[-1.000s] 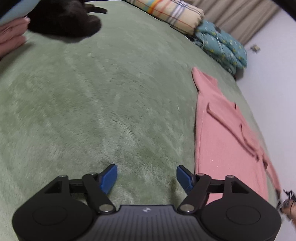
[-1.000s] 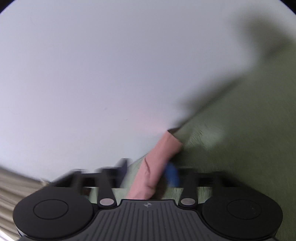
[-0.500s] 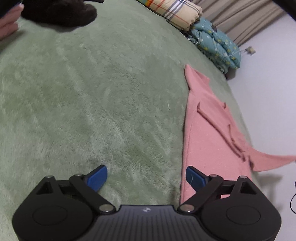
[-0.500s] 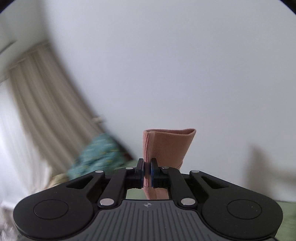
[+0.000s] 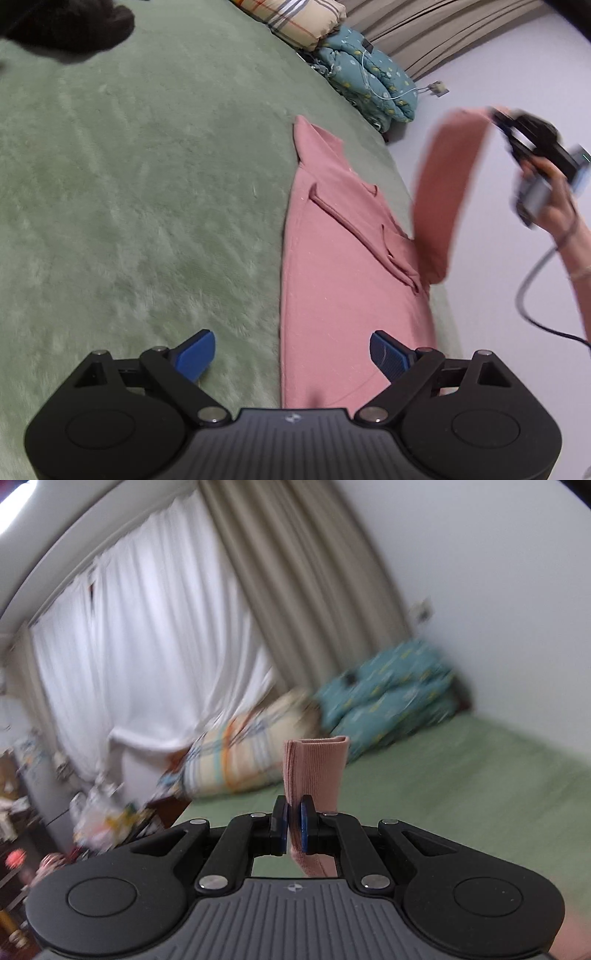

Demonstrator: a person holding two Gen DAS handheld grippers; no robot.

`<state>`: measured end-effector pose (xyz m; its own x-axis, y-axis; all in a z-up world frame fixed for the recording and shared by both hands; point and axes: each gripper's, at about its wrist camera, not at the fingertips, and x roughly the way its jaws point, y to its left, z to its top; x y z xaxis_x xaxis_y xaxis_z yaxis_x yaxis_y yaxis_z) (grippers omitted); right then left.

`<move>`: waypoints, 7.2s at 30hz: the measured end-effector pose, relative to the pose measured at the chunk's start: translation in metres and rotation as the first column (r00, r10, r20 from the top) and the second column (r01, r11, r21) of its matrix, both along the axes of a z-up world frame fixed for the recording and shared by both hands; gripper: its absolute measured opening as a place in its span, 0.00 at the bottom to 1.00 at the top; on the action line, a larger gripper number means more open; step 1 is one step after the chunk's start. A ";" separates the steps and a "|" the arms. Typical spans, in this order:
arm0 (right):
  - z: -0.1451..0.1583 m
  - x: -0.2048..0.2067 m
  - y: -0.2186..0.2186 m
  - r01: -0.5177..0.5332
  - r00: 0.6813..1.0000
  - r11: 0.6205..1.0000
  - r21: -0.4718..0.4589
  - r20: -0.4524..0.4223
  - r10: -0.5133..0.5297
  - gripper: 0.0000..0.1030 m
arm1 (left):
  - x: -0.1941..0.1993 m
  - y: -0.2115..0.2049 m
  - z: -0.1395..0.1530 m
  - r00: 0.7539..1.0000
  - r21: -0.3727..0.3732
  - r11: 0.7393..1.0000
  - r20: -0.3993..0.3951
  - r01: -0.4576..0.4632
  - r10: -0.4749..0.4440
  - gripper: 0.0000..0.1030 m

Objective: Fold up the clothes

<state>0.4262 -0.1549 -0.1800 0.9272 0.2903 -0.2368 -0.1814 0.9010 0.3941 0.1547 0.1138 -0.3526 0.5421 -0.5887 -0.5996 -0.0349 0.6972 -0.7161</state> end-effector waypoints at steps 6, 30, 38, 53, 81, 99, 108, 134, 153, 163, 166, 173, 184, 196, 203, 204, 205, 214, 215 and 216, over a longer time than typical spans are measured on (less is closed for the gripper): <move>-0.081 -0.027 0.074 -0.095 0.988 0.995 -0.001 -0.126 0.094 0.06 | -0.012 0.016 -0.013 0.999 -0.038 0.999 -0.038 -0.038 0.036 0.88; -0.146 -0.070 -0.097 0.207 0.970 0.918 0.337 -0.192 -0.148 0.07 | -0.008 0.017 -0.025 0.997 -0.050 0.998 -0.073 -0.032 0.029 0.88; -0.223 -0.085 -0.128 0.339 0.921 0.786 0.517 -0.352 -0.166 0.09 | -0.011 0.014 -0.026 0.996 -0.034 0.999 -0.089 -0.018 0.015 0.88; -0.182 -0.044 -0.070 0.176 0.949 0.882 0.438 -0.312 -0.034 0.08 | -0.009 0.020 -0.029 0.995 -0.065 0.997 -0.096 -0.028 0.022 0.88; -0.217 -0.051 -0.055 0.136 0.947 0.936 0.325 -0.321 -0.026 0.12 | -0.012 0.027 -0.030 0.996 -0.089 0.996 -0.090 -0.028 0.020 0.88; -0.213 -0.042 -0.072 0.202 0.918 0.964 0.173 -0.378 -0.124 0.34 | -0.009 0.025 -0.028 0.995 -0.073 0.997 -0.100 -0.027 0.019 0.88; -0.213 -0.010 -0.087 0.128 0.911 0.974 0.188 -0.409 -0.041 0.34 | -0.004 0.024 -0.027 0.994 -0.070 0.997 -0.107 -0.025 0.018 0.88; -0.154 -0.069 -0.119 -0.007 0.926 0.996 -0.087 -0.377 -0.026 0.35 | 0.058 -0.037 0.015 0.993 0.078 0.992 0.047 0.104 -0.108 0.88; -0.188 -0.162 -0.276 0.269 0.890 0.926 0.264 -0.436 -0.134 0.35 | 0.322 -0.146 0.042 0.985 0.534 0.845 0.137 0.020 -0.110 0.23; -0.203 -0.005 -0.133 -0.080 0.857 0.963 0.258 -0.476 0.199 0.35 | 0.366 -0.148 -0.002 0.993 0.560 0.827 0.056 0.057 -0.107 0.25; -0.217 0.013 -0.099 -0.129 0.834 0.975 0.181 -0.512 0.206 0.35 | 0.370 -0.151 -0.007 0.987 0.588 0.803 0.054 0.092 -0.153 0.26; -0.210 -0.011 -0.086 -0.063 0.864 0.993 0.099 -0.492 0.104 0.02 | 0.378 -0.154 -0.008 0.985 0.605 0.788 0.035 0.114 -0.169 0.27; -0.186 -0.083 -0.222 0.136 0.898 0.988 0.075 -0.430 -0.091 0.24 | 0.334 -0.120 0.031 0.970 0.567 0.815 0.110 0.117 -0.216 0.37; -0.213 -0.262 -0.320 0.098 0.835 0.980 0.173 -0.550 0.013 0.32 | 0.121 -0.068 -0.011 0.981 0.289 0.937 -0.058 0.195 -0.186 0.47; -0.211 -0.287 -0.280 0.105 0.834 0.992 -0.065 -0.537 -0.124 0.05 | 0.081 -0.078 -0.013 0.988 0.388 0.909 -0.038 0.153 -0.150 0.05; -0.208 -0.291 -0.279 0.113 0.829 0.990 -0.090 -0.541 -0.143 0.05 | 0.077 -0.073 -0.015 0.991 0.365 0.922 -0.045 0.130 -0.122 0.05; -0.206 -0.294 -0.280 0.119 0.820 0.988 -0.101 -0.551 -0.155 0.05 | 0.077 -0.069 -0.014 0.992 0.353 0.927 -0.054 0.123 -0.111 0.05; -0.182 -0.245 -0.275 0.122 0.917 0.983 -0.138 -0.364 -0.164 0.30 | 0.080 -0.065 -0.013 0.992 0.312 0.944 -0.098 0.105 -0.078 0.10; -0.183 -0.225 -0.270 0.099 0.919 0.980 -0.172 -0.362 -0.156 0.30 | 0.082 -0.065 -0.014 0.992 0.303 0.948 -0.102 0.100 -0.072 0.11; -0.185 -0.207 -0.264 0.076 0.918 0.975 -0.210 -0.367 -0.151 0.30 | 0.082 -0.064 -0.016 0.992 0.297 0.950 -0.104 0.095 -0.066 0.11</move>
<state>0.2189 -0.4185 -0.3647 0.7809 0.1041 -0.6160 0.0555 0.9706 0.2344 0.2365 0.0496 -0.3684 0.4350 -0.4131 -0.8000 -0.0253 0.8826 -0.4695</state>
